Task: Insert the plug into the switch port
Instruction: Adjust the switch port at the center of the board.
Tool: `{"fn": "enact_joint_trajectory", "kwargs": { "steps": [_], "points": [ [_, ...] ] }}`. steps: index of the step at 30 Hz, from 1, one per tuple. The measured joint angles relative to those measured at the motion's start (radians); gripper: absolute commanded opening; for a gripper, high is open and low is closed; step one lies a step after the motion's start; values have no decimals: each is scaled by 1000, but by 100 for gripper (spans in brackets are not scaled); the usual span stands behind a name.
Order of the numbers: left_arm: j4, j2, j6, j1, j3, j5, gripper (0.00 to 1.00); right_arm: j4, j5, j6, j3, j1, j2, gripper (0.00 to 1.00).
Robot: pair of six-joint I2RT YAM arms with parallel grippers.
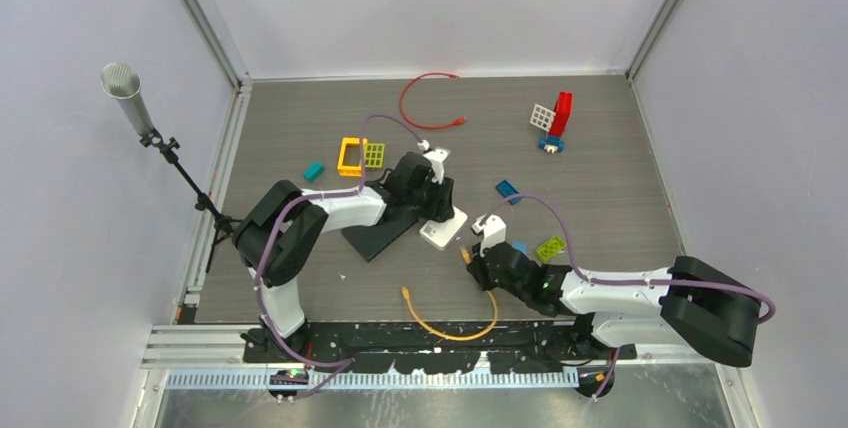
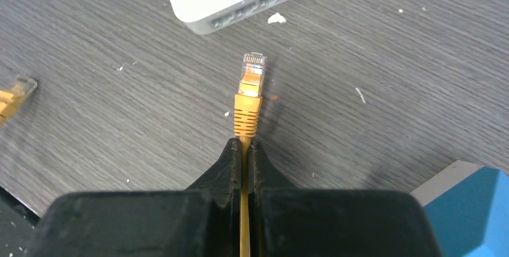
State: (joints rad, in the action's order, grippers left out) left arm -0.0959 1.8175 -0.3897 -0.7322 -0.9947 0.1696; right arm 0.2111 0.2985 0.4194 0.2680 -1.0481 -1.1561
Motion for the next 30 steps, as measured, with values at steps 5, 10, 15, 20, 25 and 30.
{"fn": "enact_joint_trajectory", "kwargs": {
  "steps": [5,10,15,20,25,30],
  "points": [
    [2,0,17,-1,0,22,47,79,45,-4,-33,0,-4,0],
    [4,0,47,-1,0,45,47,114,42,-39,9,0,-87,1],
    [10,2,77,0,-3,75,47,119,32,-50,35,-15,-123,1],
    [12,15,97,0,-16,117,48,88,45,-46,38,-45,-110,0],
    [13,18,118,-1,-16,154,48,6,43,-23,47,-62,-71,0],
    [18,18,134,-2,-16,181,47,-48,40,0,50,-79,-44,1]
  ]
}}
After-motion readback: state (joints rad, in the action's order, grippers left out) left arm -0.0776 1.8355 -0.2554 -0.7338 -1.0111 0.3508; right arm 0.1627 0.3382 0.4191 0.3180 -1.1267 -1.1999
